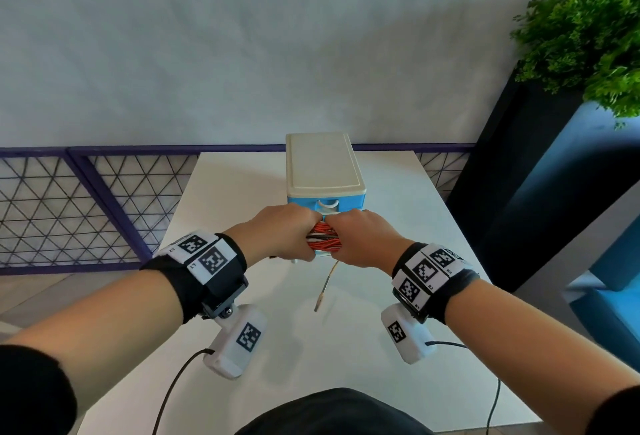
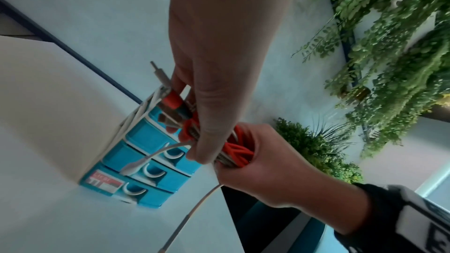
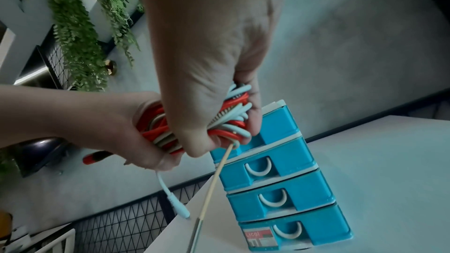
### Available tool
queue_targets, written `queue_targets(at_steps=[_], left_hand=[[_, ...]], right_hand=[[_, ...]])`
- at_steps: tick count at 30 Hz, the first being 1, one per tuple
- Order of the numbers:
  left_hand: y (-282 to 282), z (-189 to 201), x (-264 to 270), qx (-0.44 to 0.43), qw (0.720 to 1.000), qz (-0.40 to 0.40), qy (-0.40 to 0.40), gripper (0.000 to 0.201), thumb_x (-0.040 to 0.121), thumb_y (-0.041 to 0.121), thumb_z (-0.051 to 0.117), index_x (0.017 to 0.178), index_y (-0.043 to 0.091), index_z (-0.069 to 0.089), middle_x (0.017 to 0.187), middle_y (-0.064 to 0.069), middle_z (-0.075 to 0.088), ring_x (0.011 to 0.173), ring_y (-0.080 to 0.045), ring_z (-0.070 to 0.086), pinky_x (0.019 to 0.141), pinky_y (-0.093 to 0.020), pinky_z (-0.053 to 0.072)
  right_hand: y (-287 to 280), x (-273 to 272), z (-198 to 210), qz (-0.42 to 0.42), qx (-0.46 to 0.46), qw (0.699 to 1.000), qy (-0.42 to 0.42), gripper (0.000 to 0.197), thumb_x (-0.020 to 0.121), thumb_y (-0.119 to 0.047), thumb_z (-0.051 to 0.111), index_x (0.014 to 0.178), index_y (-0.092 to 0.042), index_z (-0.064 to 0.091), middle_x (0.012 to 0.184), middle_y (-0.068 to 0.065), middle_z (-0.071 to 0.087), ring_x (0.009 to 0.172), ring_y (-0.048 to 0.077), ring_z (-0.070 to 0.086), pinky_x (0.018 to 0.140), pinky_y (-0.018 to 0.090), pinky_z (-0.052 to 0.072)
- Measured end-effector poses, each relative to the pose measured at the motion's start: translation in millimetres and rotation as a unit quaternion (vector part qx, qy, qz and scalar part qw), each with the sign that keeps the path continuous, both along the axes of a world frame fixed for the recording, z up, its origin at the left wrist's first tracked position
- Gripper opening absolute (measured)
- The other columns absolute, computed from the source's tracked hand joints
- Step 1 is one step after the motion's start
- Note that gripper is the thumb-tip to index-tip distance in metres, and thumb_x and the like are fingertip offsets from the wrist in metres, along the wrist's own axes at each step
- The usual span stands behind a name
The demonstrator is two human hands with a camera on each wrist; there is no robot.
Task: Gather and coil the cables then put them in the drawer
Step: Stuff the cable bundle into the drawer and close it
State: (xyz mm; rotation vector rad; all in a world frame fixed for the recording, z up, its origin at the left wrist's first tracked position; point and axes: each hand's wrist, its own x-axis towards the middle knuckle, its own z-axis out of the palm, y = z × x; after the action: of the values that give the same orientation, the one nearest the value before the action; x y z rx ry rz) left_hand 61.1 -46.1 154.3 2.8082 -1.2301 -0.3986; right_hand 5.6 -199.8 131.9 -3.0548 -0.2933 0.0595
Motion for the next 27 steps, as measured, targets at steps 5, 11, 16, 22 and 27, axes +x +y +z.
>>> queue_targets(at_steps=[5,11,16,22,27], left_hand=[[1,-1,7,-0.008,0.988,0.033,0.149,0.045,0.063,0.055,0.073,0.099,0.032,0.056,0.089,0.006,0.07,0.077,-0.014,0.066,0.071,-0.033,0.056],[4,7,8,-0.04,0.932,0.016,0.359,0.043,0.078,0.041,0.072,0.111,0.023,0.053,0.102,-0.001,0.065,0.089,-0.014,0.063,0.077,-0.021,0.047],[9,-8,11,-0.091,0.855,0.047,0.509,0.046,0.078,0.032,0.07,0.119,0.027,0.049,0.111,0.001,0.06,0.099,-0.01,0.059,0.083,-0.022,0.049],[9,-16,11,-0.096,0.829,0.062,0.547,0.051,0.074,0.033,0.072,0.12,0.02,0.055,0.12,-0.009,0.061,0.112,-0.017,0.057,0.094,-0.029,0.048],[3,-20,10,-0.013,0.895,0.055,0.442,0.047,0.068,0.047,0.069,0.099,0.014,0.058,0.089,-0.005,0.057,0.08,-0.013,0.051,0.086,-0.025,0.042]], right_hand=[[-2,-1,6,0.052,-0.066,0.996,-0.036,0.02,0.087,-0.03,0.057,0.105,-0.021,0.059,0.097,-0.004,0.066,0.085,0.021,0.064,0.064,0.028,0.042],[2,-9,10,0.128,-0.101,0.982,-0.098,0.022,0.09,-0.031,0.055,0.111,-0.022,0.058,0.097,-0.006,0.067,0.086,0.017,0.064,0.056,0.027,0.036],[4,-12,14,0.167,-0.101,0.973,-0.127,0.02,0.086,-0.026,0.063,0.104,-0.016,0.062,0.088,-0.001,0.067,0.077,0.021,0.064,0.053,0.029,0.041],[1,-11,9,0.177,-0.106,0.967,-0.146,0.018,0.079,-0.021,0.071,0.094,-0.015,0.063,0.08,0.0,0.065,0.068,0.022,0.063,0.046,0.032,0.049],[-5,-11,5,0.189,-0.167,0.959,-0.126,0.019,0.075,-0.023,0.075,0.088,-0.017,0.062,0.077,-0.002,0.062,0.063,0.019,0.059,0.043,0.028,0.038]])
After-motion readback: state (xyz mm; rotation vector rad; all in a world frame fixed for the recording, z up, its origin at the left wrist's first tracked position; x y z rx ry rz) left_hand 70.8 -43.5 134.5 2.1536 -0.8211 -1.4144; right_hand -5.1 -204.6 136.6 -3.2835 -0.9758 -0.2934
